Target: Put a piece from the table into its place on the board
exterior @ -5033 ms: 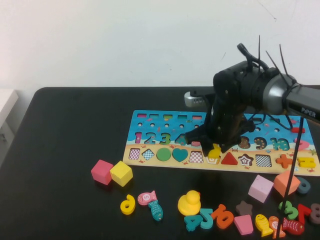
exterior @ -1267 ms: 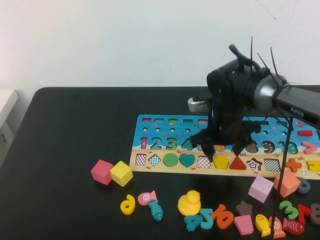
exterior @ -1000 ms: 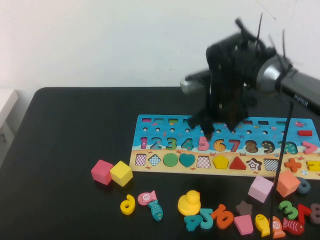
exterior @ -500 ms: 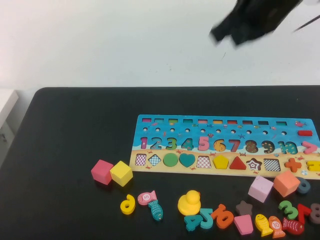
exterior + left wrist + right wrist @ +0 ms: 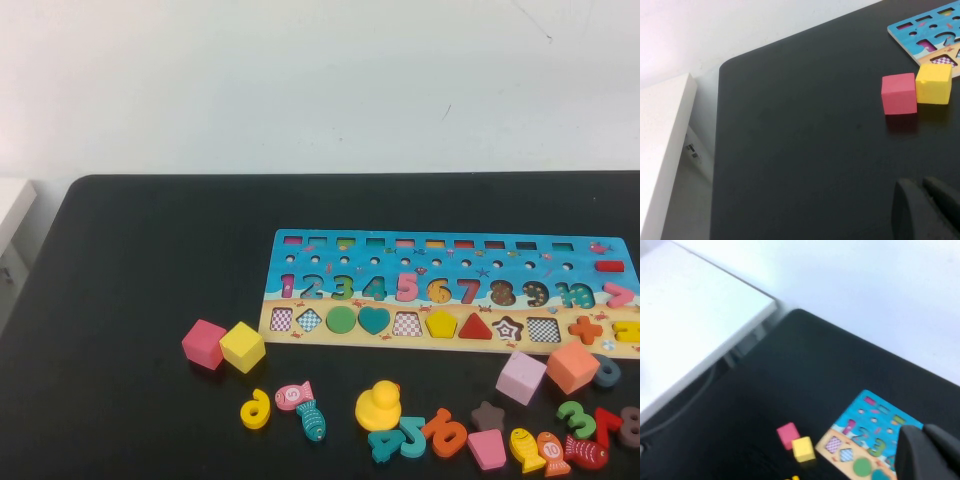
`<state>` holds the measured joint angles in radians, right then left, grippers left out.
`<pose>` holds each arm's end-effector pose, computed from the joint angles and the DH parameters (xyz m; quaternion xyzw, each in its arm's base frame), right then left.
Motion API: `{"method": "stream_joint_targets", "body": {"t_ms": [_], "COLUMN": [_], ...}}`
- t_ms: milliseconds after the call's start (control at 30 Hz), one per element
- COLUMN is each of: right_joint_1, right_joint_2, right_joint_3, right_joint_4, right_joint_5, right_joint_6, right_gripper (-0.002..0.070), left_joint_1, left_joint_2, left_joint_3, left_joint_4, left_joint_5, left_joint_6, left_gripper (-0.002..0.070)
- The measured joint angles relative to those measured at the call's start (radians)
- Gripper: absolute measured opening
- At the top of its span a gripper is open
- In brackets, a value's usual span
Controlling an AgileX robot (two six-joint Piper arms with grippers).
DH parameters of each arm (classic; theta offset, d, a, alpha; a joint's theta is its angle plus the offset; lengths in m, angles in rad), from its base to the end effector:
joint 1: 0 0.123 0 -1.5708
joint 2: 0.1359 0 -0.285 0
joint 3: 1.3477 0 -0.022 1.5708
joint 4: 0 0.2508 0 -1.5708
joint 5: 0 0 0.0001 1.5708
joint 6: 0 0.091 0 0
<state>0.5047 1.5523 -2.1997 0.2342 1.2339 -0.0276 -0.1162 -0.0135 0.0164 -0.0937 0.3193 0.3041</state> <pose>0.2381 0.1543 0.5486 -0.2469 0.8179 0.2311 0.4656 0.0530 -0.0089 0.1797 0.1384 0.7724 0.0191 0.6196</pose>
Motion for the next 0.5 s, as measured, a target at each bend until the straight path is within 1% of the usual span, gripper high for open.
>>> {"method": "stream_joint_targets", "body": {"t_ms": [67,133,267,367,500], "right_joint_1": [0.000,0.000,0.001,0.001,-0.017], "right_joint_2": [0.000,0.000,-0.067,-0.189,-0.383], "right_joint_3": [0.000,0.002,0.093,0.245,0.556], "right_joint_4": [0.017,0.008,-0.099,-0.150,-0.176], "right_joint_5": [0.000,0.000,0.000,-0.013,-0.219], "right_joint_6": [-0.028,-0.111,-0.221,-0.235,-0.239], "right_gripper": [0.0019,0.0019,0.0018,0.0018,0.0019], "left_joint_1": [0.000,0.000,0.000,0.000,0.000], "left_joint_2": [0.000,0.000,0.000,0.000,0.000], "left_joint_3": [0.000,0.000,0.000,0.000,0.000], "left_joint_4": [0.000,0.000,0.000,0.000,0.000], "left_joint_5": [0.000,0.000,0.000,0.000,0.000], "left_joint_6": [0.000,0.000,0.000,0.000,0.000], "left_gripper": [-0.0002,-0.0002,-0.0001,-0.0002,-0.0002]}}
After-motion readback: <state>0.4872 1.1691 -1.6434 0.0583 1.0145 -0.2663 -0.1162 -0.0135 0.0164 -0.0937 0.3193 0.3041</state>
